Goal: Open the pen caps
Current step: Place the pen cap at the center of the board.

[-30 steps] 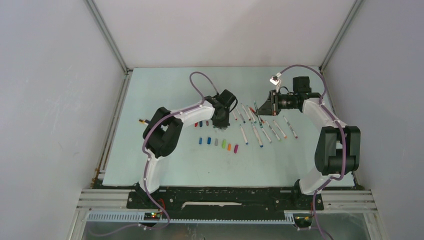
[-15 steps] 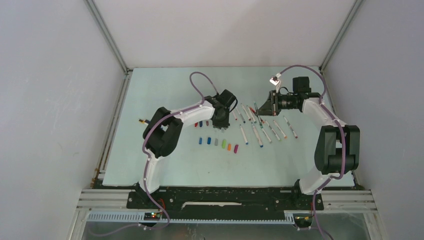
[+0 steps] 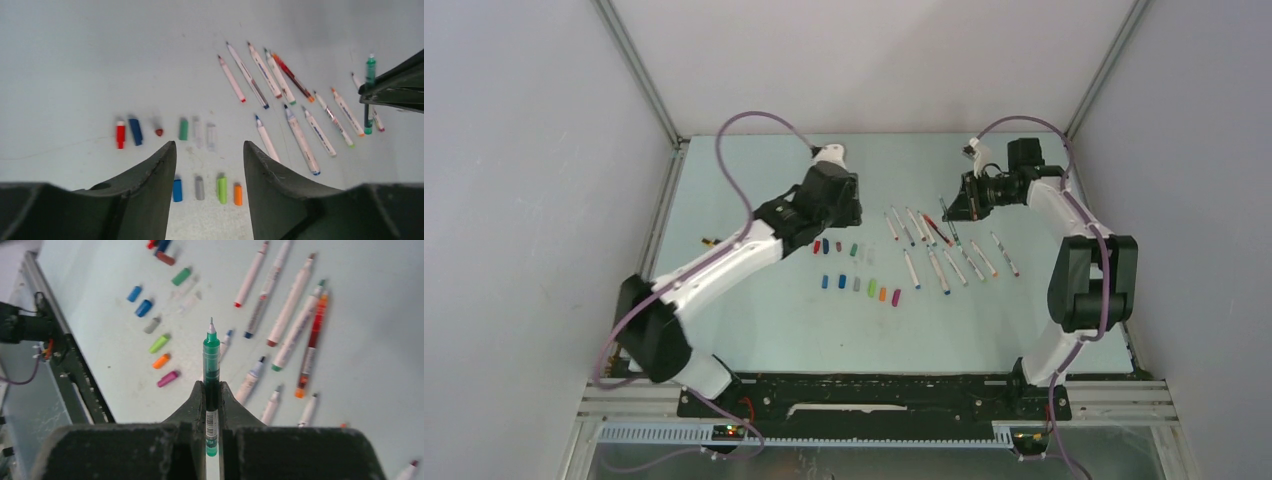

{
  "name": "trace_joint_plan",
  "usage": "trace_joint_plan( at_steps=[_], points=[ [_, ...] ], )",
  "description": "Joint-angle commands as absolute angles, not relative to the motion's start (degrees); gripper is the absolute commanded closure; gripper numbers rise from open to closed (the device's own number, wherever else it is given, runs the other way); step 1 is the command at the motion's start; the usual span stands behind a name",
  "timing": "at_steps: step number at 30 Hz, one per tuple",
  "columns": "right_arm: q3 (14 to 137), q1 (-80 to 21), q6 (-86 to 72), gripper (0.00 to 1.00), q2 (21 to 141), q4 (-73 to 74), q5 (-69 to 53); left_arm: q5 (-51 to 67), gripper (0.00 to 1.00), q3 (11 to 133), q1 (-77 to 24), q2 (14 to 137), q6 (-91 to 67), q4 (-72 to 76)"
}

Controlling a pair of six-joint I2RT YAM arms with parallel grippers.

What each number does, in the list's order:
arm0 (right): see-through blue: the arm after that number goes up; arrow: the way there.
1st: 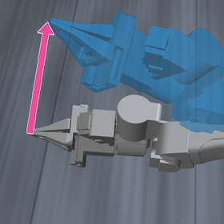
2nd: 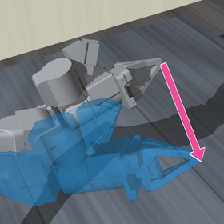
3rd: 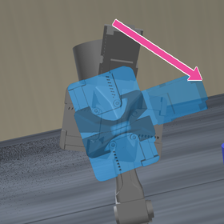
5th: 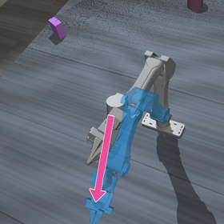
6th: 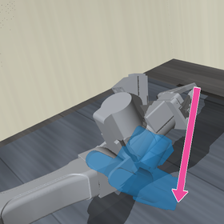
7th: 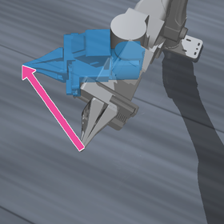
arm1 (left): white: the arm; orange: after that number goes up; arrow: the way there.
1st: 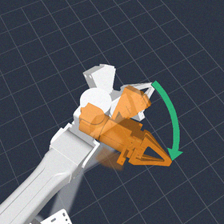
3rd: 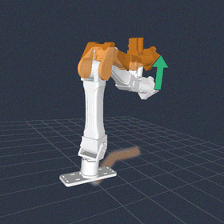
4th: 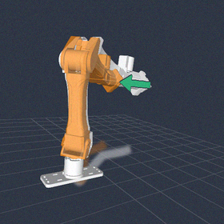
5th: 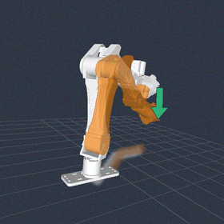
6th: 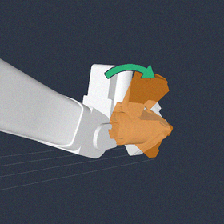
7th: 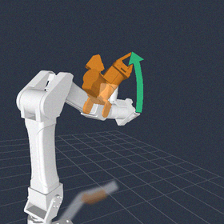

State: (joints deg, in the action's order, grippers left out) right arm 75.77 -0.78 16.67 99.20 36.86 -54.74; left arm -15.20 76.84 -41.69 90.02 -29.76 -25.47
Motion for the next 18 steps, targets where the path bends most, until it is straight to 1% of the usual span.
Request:
trace_joint_plan(
  at_steps=[1, 3, 4, 5, 8, 10, 14, 18],
  points=[
    [83.1, -0.7, 22.4, 0.98, 104.7, 42.9, -43.7, -25.6, 0.41, 68.5, -41.0, 80.0, -25.4, -19.2],
    [86.4, -0.7, 23.7, 0.97, 107.9, 45.1, -41.1, -26.5, 0.31, 64.5, -39.6, 75.1, -24.7, -17.0],
    [88.1, -0.7, 24.1, 0.97, 109.3, 45.8, -39.9, -25.8, 0.22, 62.4, -38.6, 73.4, -25.0, -16.2],
    [89.8, -0.8, 24.4, 0.97, 110.8, 46.4, -38.8, -24.3, 0.17, 60.6, -37.3, 71.9, -25.6, -15.4],
    [94.3, -1.0, 24.9, 0.96, 115.1, 47.9, -36.2, -16.2, 0.15, 54.4, -31.2, 67.8, -29.3, -12.4],
    [97.2, -1.5, 25.0, 0.95, 117.4, 48.8, -35.1, -12.7, 0.15, 50.1, -27.7, 65.2, -31.9, -10.2],
    [101.4, -2.6, 24.9, 0.93, 121.6, 49.9, -32.8, -12.3, 0.15, 45.0, -24.4, 60.3, -33.2, -8.4],
    [105.8, -3.7, 24.5, 0.91, 126.1, 51.5, -32.0, -13.1, 0.15, 43.6, -22.5, 58.4, -32.8, -9.9]
  ],
)
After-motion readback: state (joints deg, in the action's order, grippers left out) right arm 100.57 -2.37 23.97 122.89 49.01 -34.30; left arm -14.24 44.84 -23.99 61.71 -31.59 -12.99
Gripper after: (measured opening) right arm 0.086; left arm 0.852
